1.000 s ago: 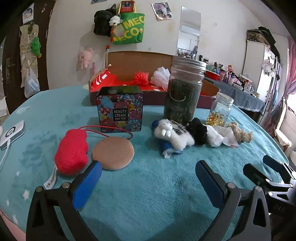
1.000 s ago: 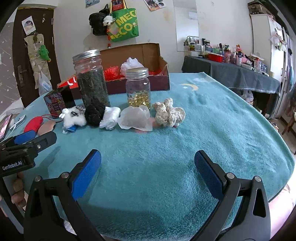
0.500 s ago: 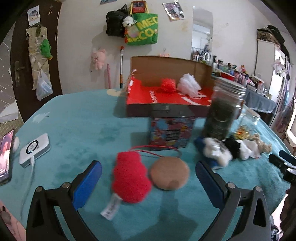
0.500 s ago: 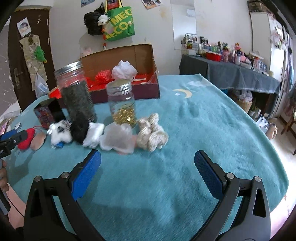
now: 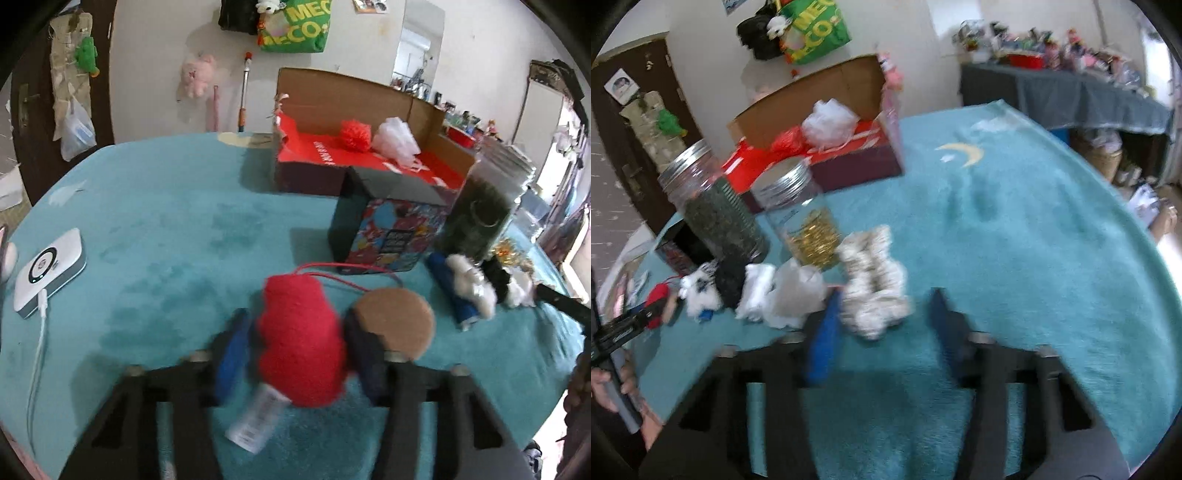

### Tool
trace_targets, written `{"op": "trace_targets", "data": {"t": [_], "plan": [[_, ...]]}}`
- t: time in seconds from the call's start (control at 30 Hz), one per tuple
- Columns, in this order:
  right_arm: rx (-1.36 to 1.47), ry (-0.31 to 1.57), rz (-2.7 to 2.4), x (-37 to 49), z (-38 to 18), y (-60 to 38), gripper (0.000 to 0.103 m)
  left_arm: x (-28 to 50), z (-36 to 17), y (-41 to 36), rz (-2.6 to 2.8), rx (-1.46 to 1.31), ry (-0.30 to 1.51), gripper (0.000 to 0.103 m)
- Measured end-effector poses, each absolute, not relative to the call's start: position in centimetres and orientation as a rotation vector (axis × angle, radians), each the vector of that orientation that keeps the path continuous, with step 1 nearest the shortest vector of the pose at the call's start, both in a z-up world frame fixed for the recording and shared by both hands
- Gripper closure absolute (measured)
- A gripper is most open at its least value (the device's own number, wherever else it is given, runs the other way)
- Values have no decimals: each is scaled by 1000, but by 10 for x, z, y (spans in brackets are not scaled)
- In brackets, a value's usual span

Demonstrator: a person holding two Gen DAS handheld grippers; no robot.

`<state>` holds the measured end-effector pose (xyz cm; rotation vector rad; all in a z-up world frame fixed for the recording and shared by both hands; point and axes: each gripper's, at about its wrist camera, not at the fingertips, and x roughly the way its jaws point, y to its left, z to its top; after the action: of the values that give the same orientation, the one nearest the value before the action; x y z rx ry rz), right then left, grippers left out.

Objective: Organize soft objects
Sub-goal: 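Grasp the beige crocheted knot with the right tool while the left tool grasps the red fuzzy sponge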

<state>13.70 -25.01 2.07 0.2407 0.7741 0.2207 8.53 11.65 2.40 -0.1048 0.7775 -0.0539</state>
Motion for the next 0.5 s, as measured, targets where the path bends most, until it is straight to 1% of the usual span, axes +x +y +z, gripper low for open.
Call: {"op": "trace_targets", "data": {"t": [0.1,0.2,0.33,0.5], "plan": [[213,734,225,131,25,-246,75,78,30,111,-43,-78,751,62],[183,656,200,116,38,-244,75,67,42,105,-40,-62,707,62],[172,596,259,95,55,-234,75,57,62,88,-100,-40,651,62],[144,582,355,78,61,-206,75,48,79,62,-182,-20,600,62]]}}
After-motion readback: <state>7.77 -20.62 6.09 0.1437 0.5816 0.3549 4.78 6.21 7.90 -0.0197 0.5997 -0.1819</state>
